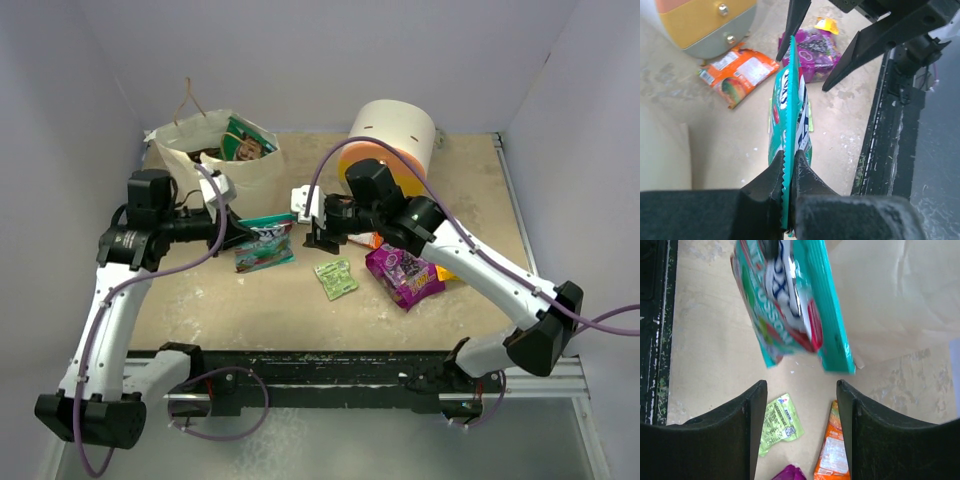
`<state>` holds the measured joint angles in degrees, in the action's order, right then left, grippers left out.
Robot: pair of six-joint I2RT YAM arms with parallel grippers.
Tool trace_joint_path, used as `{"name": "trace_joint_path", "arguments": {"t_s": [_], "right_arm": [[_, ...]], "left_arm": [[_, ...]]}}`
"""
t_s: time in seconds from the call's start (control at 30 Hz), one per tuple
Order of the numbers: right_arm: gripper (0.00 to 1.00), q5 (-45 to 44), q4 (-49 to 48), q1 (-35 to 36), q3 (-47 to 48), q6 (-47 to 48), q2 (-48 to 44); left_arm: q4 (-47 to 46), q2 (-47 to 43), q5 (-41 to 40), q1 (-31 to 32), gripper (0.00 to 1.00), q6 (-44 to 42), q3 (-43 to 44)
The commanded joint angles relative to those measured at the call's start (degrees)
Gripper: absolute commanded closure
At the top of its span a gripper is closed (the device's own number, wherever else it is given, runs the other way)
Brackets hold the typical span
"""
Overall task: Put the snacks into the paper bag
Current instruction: Place the snack in the paper bag.
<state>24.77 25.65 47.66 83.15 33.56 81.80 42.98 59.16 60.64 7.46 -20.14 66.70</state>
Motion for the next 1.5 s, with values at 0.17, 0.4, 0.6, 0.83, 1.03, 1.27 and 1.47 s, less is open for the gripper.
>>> {"name": "trace_joint_path", "arguments": {"t_s": [0.17, 0.4, 0.6, 0.83, 1.03, 1.27, 1.47], "right_arm": [[0.38, 0.75, -2.73, -3.89, -6.43, -1.26, -6.65], [0.39, 3.80, -3.19, -13.43, -17.15, -2.10, -12.82], [0.39, 2.35, -5.10, -17.54, -25.99, -4.57, -19.53], [0.37, 6.10, -5.12, -22.71, -28.28, -5.26, -21.67], [0.37, 6.97, -4.99, -23.44, -28.72, -4.97, -21.93], [0.37, 7.22, -5.25, -24.24, -29.56, -4.73, -22.04], [0.37, 7.30, -5.41, -24.92, -29.83, -4.63, -21.30]], "left_arm": [[17.28, -3.58, -13.88, -5.50, 1.00, -10.09, 15.78], [15.93, -4.77, -24.00, -15.50, 1.00, -4.46, 25.95], [11.65, 2.28, -35.12, -19.58, 1.00, 2.07, 37.33], [11.51, 14.92, -27.73, -19.56, 1.00, -5.75, 53.20], [11.34, 25.38, -20.20, -19.59, 1.00, -13.08, 63.89], [7.02, 30.17, -12.38, -19.57, 1.00, -20.23, 65.10], [2.00, 30.65, -3.78, -19.57, 1.00, -27.48, 59.40]]}}
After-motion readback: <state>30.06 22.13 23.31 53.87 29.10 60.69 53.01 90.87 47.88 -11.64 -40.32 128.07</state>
